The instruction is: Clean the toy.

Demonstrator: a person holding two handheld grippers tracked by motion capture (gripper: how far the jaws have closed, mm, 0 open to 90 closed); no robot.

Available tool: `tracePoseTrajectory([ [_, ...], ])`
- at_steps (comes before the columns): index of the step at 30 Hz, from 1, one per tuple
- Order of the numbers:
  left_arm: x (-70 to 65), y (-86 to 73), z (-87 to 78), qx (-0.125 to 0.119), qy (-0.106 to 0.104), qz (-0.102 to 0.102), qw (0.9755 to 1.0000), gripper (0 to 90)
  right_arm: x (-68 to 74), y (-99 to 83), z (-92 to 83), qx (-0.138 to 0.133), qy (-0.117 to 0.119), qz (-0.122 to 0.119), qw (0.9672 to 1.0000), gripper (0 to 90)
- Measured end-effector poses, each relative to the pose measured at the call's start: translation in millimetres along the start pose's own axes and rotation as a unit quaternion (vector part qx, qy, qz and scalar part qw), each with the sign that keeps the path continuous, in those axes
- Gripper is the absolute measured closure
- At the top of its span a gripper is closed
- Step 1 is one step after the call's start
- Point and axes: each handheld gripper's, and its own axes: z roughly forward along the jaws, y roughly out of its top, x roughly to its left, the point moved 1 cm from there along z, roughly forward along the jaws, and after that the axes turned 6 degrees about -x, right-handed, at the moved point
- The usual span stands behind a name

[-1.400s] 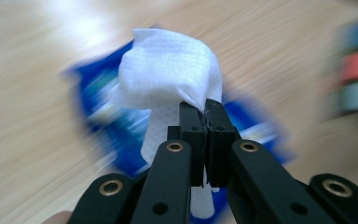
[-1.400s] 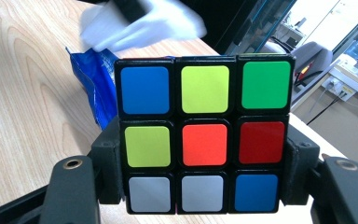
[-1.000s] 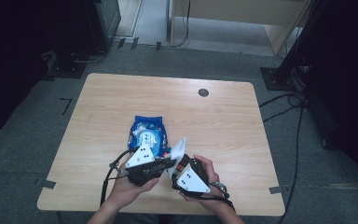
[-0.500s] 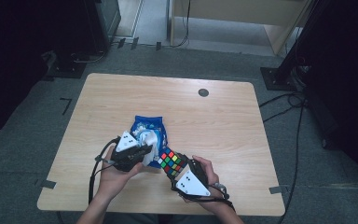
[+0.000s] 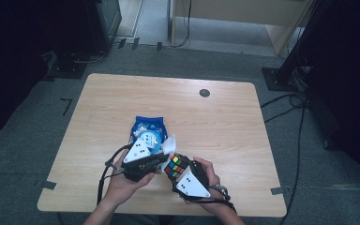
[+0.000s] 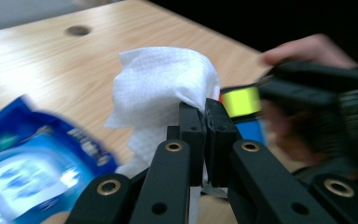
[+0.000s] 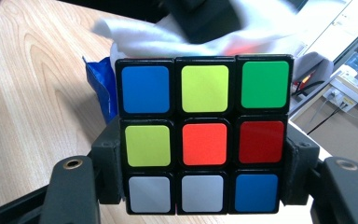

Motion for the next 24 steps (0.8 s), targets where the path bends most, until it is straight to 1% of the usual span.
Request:
tracePoseTrajectory([
  [1, 4.7, -1.6, 0.0, 0.003, 0.012, -0.004, 0.9999, 88.2, -0.8, 0.6, -0.1, -0.003, -0.001, 0.000, 1.0000, 34.4],
  [3, 14.2, -6.6, 1.5, 0.014, 0.047, -0.006, 0.9988, 88.3, -2.0, 2.1, -0.8, -0.006, -0.002, 0.003, 1.0000, 34.3],
  [5, 24.1, -11.0, 1.8, 0.013, 0.065, -0.022, 0.9975, 88.2, -3.0, 2.8, -0.5, -0.008, -0.003, 0.007, 0.9999, 34.3],
  [7, 32.3, -13.8, 0.8, 0.009, 0.093, -0.034, 0.9950, 88.1, -3.7, 1.7, -0.2, -0.005, -0.004, 0.008, 0.9999, 34.4],
  [8, 35.5, -14.8, 0.1, 0.005, 0.104, -0.041, 0.9937, 88.0, -4.2, 1.0, -0.3, -0.004, -0.006, 0.010, 0.9999, 34.4],
  [10, 41.1, -16.3, -2.0, 0.002, 0.119, -0.048, 0.9917, 87.6, -5.2, 0.2, -0.2, -0.003, -0.007, 0.014, 0.9999, 34.3],
  [11, 42.9, -17.1, -2.1, 0.001, 0.122, -0.050, 0.9913, 87.2, -5.9, 0.3, -0.2, -0.002, -0.008, 0.017, 0.9998, 34.4],
  [13, 45.4, -18.6, -1.0, 0.006, 0.120, -0.050, 0.9916, 83.2, -7.3, 0.7, -0.1, -0.003, -0.009, 0.023, 0.9997, 34.3],
  [15, 45.7, -19.6, 0.7, 0.008, 0.118, -0.047, 0.9919, 74.6, -8.0, 0.7, 0.0, -0.003, -0.010, 0.026, 0.9996, 34.4],
  [20, 42.8, -17.8, 2.0, 0.005, 0.130, -0.038, 0.9908, 56.1, -10.0, 0.7, -0.7, -0.002, -0.014, 0.034, 0.9993, 34.3],
  [22, 43.2, -16.8, 0.9, 0.001, 0.128, -0.042, 0.9909, 51.5, -12.0, 0.7, -0.8, -0.002, -0.018, 0.041, 0.9990, 34.3],
  [23, 43.4, -16.2, 0.3, -0.002, 0.129, -0.048, 0.9905, 48.7, -13.0, 0.6, -0.8, -0.001, -0.021, 0.046, 0.9987, 34.3],
  [24, 43.7, -15.5, -0.6, -0.006, 0.124, -0.056, 0.9907, 46.6, -13.9, 0.6, -1.0, 0.000, -0.023, 0.052, 0.9984, 34.3],
])
